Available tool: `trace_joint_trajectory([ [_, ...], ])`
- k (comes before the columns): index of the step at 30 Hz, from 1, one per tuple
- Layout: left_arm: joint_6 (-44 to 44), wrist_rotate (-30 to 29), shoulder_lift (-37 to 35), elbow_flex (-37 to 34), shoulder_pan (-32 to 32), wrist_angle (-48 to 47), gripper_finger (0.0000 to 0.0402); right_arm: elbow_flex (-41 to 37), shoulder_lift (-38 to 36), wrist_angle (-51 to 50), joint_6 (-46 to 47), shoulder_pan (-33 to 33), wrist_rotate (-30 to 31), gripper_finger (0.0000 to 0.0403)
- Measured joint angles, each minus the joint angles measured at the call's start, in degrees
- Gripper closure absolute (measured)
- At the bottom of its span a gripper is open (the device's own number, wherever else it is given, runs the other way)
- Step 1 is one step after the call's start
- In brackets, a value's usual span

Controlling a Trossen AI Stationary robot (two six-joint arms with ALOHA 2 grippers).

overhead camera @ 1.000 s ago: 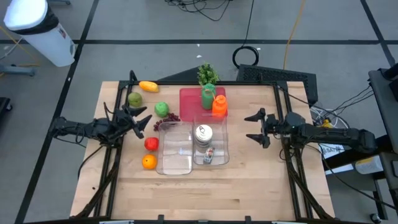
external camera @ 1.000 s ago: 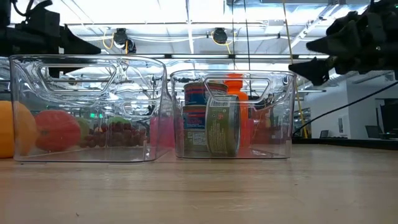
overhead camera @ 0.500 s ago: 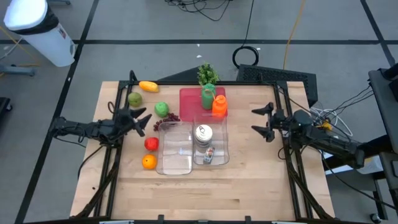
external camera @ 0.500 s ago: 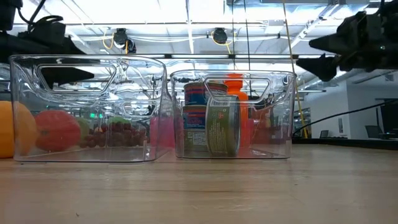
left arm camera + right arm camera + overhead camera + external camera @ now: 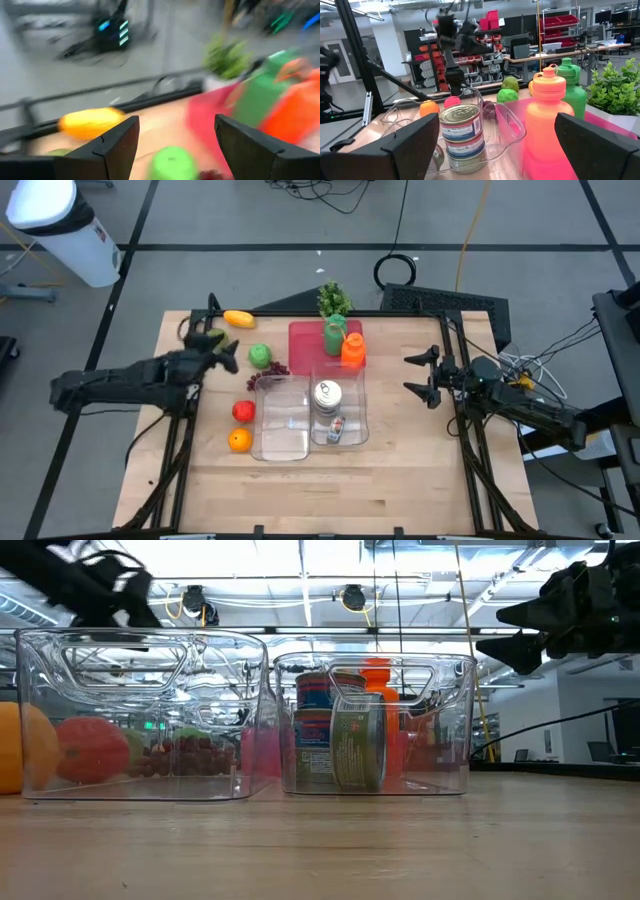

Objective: Pick & Place Food Item
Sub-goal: Put the yellow mango into the left transparent bin

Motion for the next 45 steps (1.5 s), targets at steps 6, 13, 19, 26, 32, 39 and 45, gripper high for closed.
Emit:
trace_joint_trajectory([
  [6,1.7,11.3,24.25,16.7,21.69,-14.57,0.0128,0.0,0.0,0.0,0.0,0.0,0.02,0.0028],
  [13,12.83,32.37,48.24,27.84,43.2,-12.93,0.0128,0.0,0.0,0.0,0.0,0.0,0.04,0.0028],
  [19,30.7,41.32,60.59,37.35,48.66,-15.27,0.0128,0.0,0.0,0.0,0.0,0.0,0.05,0.0028],
  [26,30.84,38.0,70.14,48.32,50.0,-19.04,0.0128,-0.04,0.01,0.0,0.0,0.0,0.05,0.0028],
  [32,27.66,37.66,77.36,51.14,50.69,-22.34,0.0128,-0.04,0.02,0.0,0.0,0.02,0.06,0.0028],
  [39,30.23,38.98,80.37,51.08,50.34,-32.25,0.0128,-0.04,0.02,0.0,0.0,0.0,0.05,0.0028],
  [45,32.47,45.1,77.96,51.01,48.86,-37.11,0.0128,-0.02,0.02,0.0,0.0,0.02,0.06,0.0028],
])
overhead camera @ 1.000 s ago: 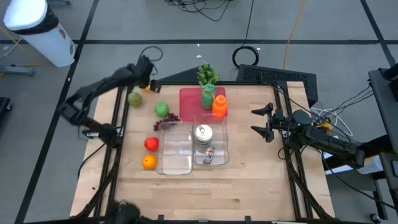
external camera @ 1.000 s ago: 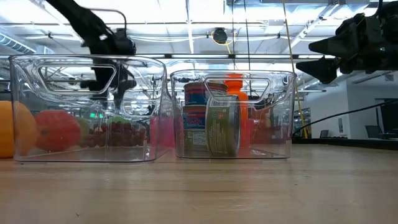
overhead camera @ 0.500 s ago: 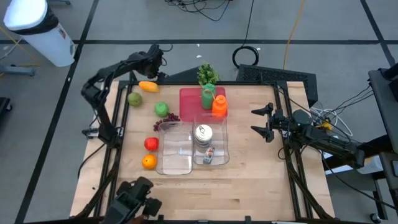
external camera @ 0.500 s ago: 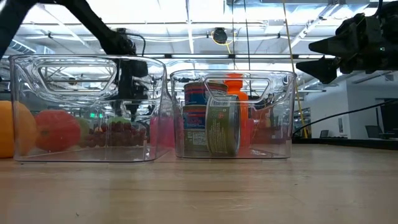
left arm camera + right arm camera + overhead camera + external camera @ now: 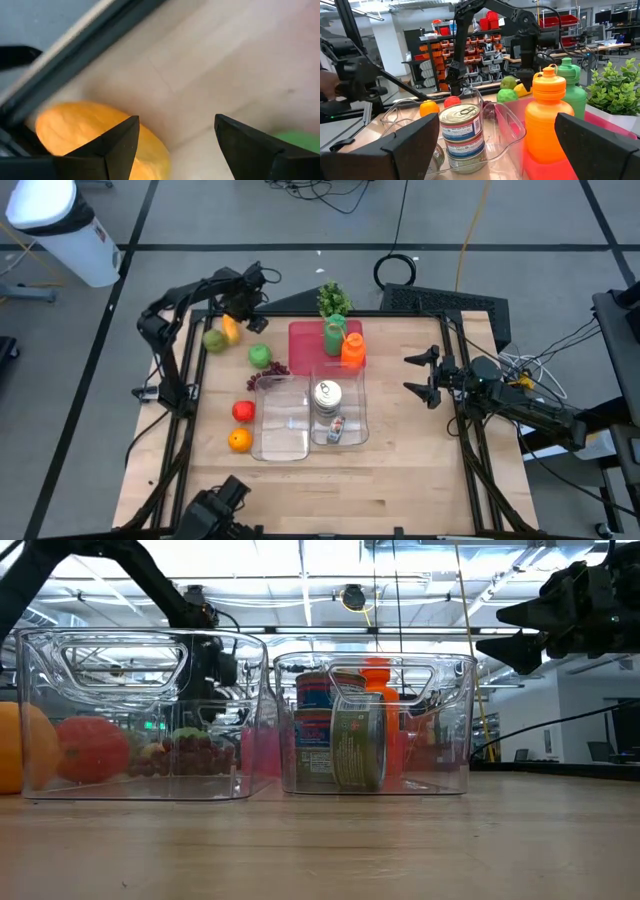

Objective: Pick & Place Food Item
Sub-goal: Put the yellow mango into the left transparent bin

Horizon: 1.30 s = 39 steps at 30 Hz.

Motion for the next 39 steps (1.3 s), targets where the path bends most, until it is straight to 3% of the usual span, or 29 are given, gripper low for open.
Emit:
trace_joint_trajectory([
  [3,-6.67,-3.16,-2.57,0.0,-1.03,-1.78,0.0128,0.0,0.0,0.0,0.0,0.0,-0.01,0.0028],
  [7,-22.83,-14.83,-6.62,-0.55,-3.18,-3.44,0.0128,0.0,0.0,0.0,0.0,0.0,0.0,0.0028],
  [9,-29.03,-17.82,-7.58,-1.14,-4.0,-4.24,0.0128,0.0,0.0,0.0,-0.01,-0.02,0.0,0.0028],
  [17,-30.99,-17.53,-7.65,-6.7,-0.65,4.02,0.0128,0.0,-0.01,0.0,-0.01,-0.01,0.0,0.0028],
  [24,-33.83,-10.9,-7.67,-13.54,3.44,11.34,0.0128,0.02,0.0,0.0,0.0,0.0,0.0,0.0028],
  [30,-32.31,-8.56,-7.69,-16.33,3.0,15.25,0.0129,0.02,0.0,-0.02,0.0,0.0,0.0,0.0028],
  [33,-30.02,-8.59,-7.69,-16.33,2.53,16.59,0.0152,0.02,0.0,-0.01,-0.02,0.0,0.0,0.0028],
  [36,-28.97,-8.66,-7.69,-16.33,1.99,16.71,0.0202,0.02,0.0,-0.02,-0.01,-0.02,0.0,0.0028],
  [39,-25.99,-8.23,-7.93,-16.33,1.57,16.58,0.0207,0.02,0.0,0.0,-0.02,0.0,0.0,0.0028],
])
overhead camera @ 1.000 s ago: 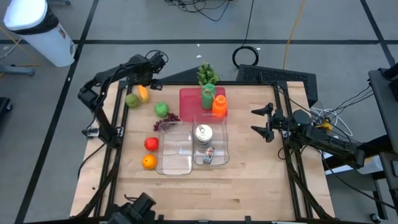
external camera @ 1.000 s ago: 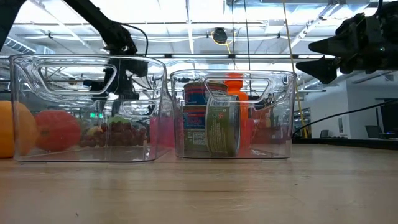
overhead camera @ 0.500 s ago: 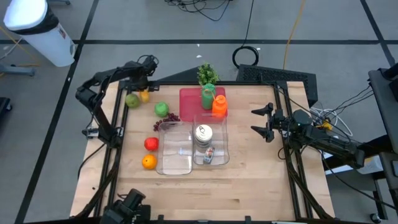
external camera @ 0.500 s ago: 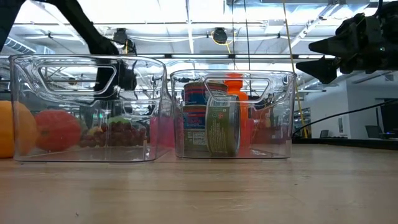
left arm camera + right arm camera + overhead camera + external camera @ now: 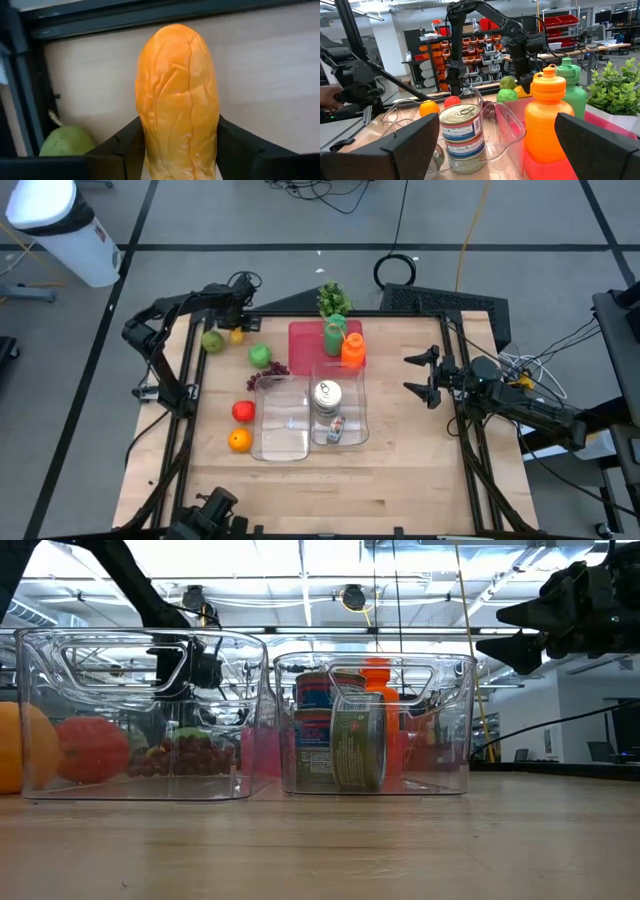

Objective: Pick & Place Food Item
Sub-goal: Put the yellow mango into the left transparent bin

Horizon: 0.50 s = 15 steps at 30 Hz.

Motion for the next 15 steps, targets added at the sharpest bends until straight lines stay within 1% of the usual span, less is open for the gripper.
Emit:
trace_joint_trajectory([
  [5,4.06,1.67,-4.89,0.32,-1.12,-1.37,0.0207,0.0,0.0,-0.01,0.01,-0.01,0.0,0.0028],
  [9,8.05,4.77,-12.86,3.17,-3.2,-6.87,0.0207,0.0,-0.02,-0.02,0.02,0.0,0.0,0.0028],
  [12,13.33,8.27,-19.95,5.02,-7.17,-10.87,0.0207,0.0,-0.01,-0.02,0.0,-0.01,0.0,0.0028],
  [15,18.92,9.73,-27.0,6.4,-14.12,-13.17,0.0207,0.0,0.0,-0.01,0.01,-0.01,0.0,0.0028],
])
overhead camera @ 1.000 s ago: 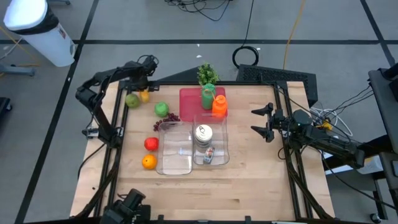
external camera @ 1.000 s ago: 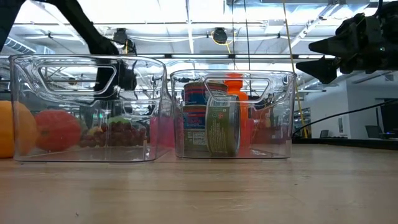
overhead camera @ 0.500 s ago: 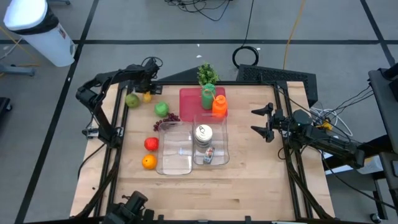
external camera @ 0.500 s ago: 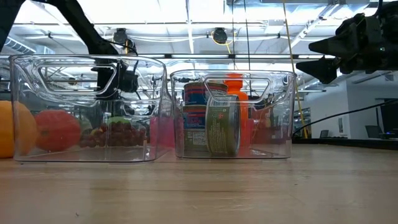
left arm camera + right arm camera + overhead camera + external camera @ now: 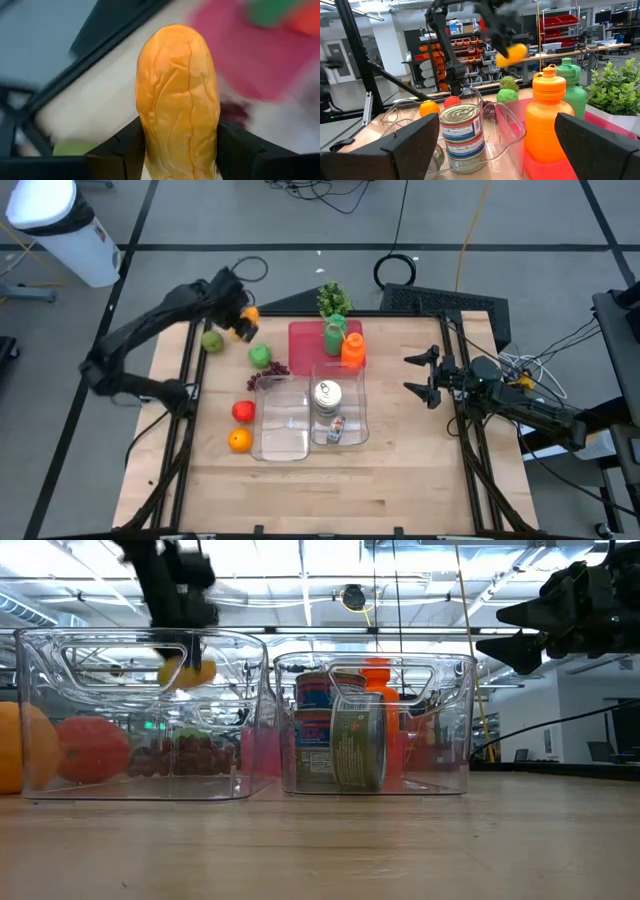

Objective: Pick & Place Food Item
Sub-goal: Put the yellow mango into the left transparent bin

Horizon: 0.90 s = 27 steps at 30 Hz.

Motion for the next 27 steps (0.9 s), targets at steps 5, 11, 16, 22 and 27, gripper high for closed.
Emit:
trace_joint_trajectory([
  [5,4.44,-1.45,-7.62,0.26,-17.58,-0.13,0.0207,0.0,-0.02,0.0,0.0,0.01,-0.01,0.0028],
  [11,3.78,-11.68,-3.44,0.26,-36.35,0.64,0.0207,0.0,0.0,-0.01,-0.01,0.01,0.0,0.0028],
  [16,4.16,-12.33,6.47,0.24,-42.51,2.24,0.0207,0.0,0.0,-0.01,-0.01,0.0,0.0,0.0028],
  [22,4.18,-12.57,19.11,0.17,-43.4,1.0,0.0207,0.0,0.0,-0.01,0.01,0.01,0.0,0.0028],
  [27,5.51,-12.64,26.61,0.17,-43.4,2.3,0.0206,0.0,0.0,0.0,0.0,0.01,0.0,0.0028],
])
